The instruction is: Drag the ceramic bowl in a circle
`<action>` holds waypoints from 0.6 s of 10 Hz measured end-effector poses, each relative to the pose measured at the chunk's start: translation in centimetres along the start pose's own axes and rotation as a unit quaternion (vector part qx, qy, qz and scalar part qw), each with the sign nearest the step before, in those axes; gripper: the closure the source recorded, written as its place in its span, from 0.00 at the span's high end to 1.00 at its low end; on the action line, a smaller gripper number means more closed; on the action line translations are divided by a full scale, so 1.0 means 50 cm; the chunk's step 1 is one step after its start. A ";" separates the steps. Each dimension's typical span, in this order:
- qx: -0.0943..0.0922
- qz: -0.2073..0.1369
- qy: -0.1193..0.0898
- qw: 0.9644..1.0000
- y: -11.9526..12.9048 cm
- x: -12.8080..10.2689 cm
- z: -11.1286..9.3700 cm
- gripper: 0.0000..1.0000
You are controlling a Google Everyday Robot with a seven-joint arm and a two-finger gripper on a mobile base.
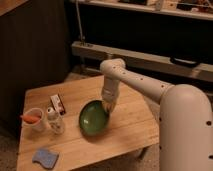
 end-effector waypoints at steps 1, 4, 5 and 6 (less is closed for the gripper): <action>-0.003 0.008 0.001 1.000 0.012 -0.007 -0.005 0.00; -0.016 0.043 0.004 0.999 0.070 -0.042 -0.022 0.00; -0.020 0.054 0.004 0.998 0.088 -0.054 -0.027 0.00; -0.023 0.067 0.003 0.998 0.107 -0.068 -0.031 0.00</action>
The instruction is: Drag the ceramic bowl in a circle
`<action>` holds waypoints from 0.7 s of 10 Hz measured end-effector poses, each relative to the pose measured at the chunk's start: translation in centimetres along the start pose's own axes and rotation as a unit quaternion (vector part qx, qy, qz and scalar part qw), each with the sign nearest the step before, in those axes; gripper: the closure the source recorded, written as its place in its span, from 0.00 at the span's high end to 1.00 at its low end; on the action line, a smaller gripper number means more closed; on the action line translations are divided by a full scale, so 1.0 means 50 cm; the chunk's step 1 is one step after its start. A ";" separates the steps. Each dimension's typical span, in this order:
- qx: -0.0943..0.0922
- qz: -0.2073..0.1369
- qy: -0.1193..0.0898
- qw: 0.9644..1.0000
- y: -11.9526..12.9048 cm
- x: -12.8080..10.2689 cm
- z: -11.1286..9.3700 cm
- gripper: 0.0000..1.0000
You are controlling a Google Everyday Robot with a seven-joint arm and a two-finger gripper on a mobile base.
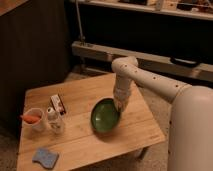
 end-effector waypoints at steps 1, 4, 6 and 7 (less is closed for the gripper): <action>-0.002 0.007 -0.001 1.000 0.012 -0.008 0.000 0.00; -0.008 0.044 -0.010 0.999 0.066 -0.045 0.006 0.00; -0.012 0.064 -0.016 0.998 0.094 -0.069 0.011 0.00; -0.015 0.075 -0.023 0.997 0.110 -0.087 0.016 0.00</action>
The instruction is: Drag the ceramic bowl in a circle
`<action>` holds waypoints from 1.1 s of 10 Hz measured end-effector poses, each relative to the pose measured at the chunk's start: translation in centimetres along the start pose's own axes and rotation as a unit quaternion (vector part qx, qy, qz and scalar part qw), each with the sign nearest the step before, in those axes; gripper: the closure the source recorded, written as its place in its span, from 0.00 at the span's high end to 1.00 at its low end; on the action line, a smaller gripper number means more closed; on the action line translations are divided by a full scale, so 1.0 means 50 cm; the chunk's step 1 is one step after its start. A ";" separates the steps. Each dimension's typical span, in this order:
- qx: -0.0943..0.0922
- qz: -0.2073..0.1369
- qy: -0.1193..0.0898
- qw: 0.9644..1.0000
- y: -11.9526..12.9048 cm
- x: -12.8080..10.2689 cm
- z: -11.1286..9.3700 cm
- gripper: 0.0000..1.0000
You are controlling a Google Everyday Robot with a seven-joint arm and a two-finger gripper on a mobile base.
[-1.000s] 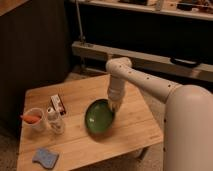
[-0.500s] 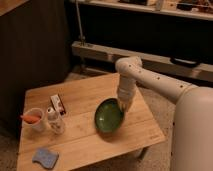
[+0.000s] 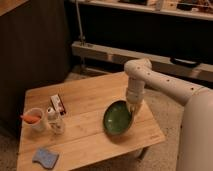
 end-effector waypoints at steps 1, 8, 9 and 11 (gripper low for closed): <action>-0.002 0.006 -0.007 1.000 0.010 -0.013 0.006 0.00; 0.003 -0.002 -0.064 0.998 -0.013 -0.138 0.087 0.00; 0.005 -0.009 -0.068 0.998 -0.025 -0.147 0.094 0.00; 0.007 -0.030 -0.082 0.996 -0.059 -0.165 0.117 0.00</action>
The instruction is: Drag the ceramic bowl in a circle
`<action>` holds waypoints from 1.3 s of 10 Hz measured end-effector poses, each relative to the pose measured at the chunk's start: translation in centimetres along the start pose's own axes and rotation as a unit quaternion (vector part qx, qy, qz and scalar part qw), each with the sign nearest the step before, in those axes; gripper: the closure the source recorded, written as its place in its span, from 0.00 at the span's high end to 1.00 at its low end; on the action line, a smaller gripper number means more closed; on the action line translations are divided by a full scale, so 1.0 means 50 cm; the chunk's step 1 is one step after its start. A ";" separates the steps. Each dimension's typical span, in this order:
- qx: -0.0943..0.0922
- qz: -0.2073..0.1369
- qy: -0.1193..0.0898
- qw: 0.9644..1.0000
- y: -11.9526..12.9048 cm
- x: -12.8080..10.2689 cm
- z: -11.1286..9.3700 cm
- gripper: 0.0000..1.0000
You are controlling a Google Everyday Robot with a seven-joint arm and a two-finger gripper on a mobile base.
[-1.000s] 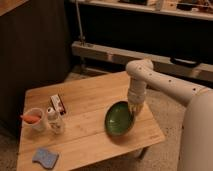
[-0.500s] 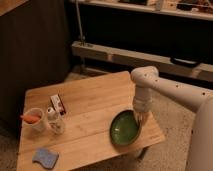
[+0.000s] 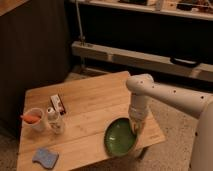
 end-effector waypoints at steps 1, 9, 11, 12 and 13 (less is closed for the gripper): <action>0.000 -0.011 -0.007 1.000 -0.019 -0.004 0.013 0.00; 0.023 -0.193 -0.067 0.979 -0.373 -0.008 0.156 0.00; 0.026 -0.224 -0.071 0.972 -0.437 0.011 0.169 0.00; 0.025 -0.229 -0.066 0.971 -0.458 0.023 0.168 0.00; 0.023 -0.228 -0.060 0.972 -0.462 0.031 0.160 0.00</action>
